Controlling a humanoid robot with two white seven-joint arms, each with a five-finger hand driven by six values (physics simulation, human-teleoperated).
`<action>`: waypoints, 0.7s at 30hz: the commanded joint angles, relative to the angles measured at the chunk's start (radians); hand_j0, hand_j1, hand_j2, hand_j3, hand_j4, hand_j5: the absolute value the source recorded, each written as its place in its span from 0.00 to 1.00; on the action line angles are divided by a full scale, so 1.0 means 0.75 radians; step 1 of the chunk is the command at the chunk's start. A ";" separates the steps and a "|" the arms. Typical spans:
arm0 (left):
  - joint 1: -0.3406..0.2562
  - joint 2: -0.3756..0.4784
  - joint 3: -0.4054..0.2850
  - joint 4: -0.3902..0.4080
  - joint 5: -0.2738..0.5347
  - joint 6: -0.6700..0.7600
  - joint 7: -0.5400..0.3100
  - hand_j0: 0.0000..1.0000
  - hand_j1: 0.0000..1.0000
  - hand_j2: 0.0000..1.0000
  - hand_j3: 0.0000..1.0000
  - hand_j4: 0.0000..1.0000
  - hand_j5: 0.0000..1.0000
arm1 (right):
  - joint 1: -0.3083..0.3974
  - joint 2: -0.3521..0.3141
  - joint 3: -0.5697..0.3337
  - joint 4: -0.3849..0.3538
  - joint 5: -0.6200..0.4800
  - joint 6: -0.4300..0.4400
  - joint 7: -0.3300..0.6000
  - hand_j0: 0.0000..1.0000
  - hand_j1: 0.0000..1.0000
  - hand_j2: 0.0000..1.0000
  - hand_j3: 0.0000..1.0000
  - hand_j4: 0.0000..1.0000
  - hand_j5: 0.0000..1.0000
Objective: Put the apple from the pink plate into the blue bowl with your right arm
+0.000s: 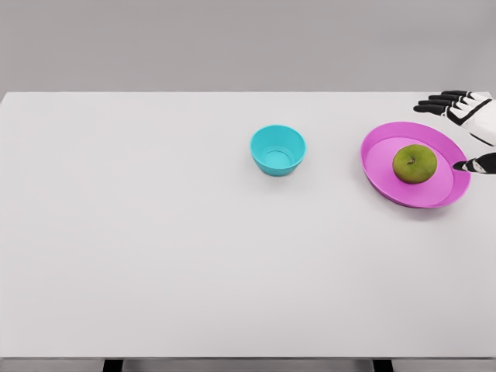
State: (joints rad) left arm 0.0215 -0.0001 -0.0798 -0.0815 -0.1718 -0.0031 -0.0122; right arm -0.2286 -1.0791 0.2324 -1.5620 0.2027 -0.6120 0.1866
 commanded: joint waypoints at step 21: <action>0.000 0.000 0.000 0.000 0.000 0.000 0.000 1.00 1.00 1.00 1.00 1.00 1.00 | -0.497 0.175 0.343 0.356 -0.006 0.006 0.566 1.00 1.00 1.00 1.00 1.00 1.00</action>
State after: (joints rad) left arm 0.0200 0.0000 -0.0798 -0.0816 -0.1718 -0.0031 -0.0121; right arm -0.6151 -0.9765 0.4196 -1.3367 0.2019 -0.6093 0.6020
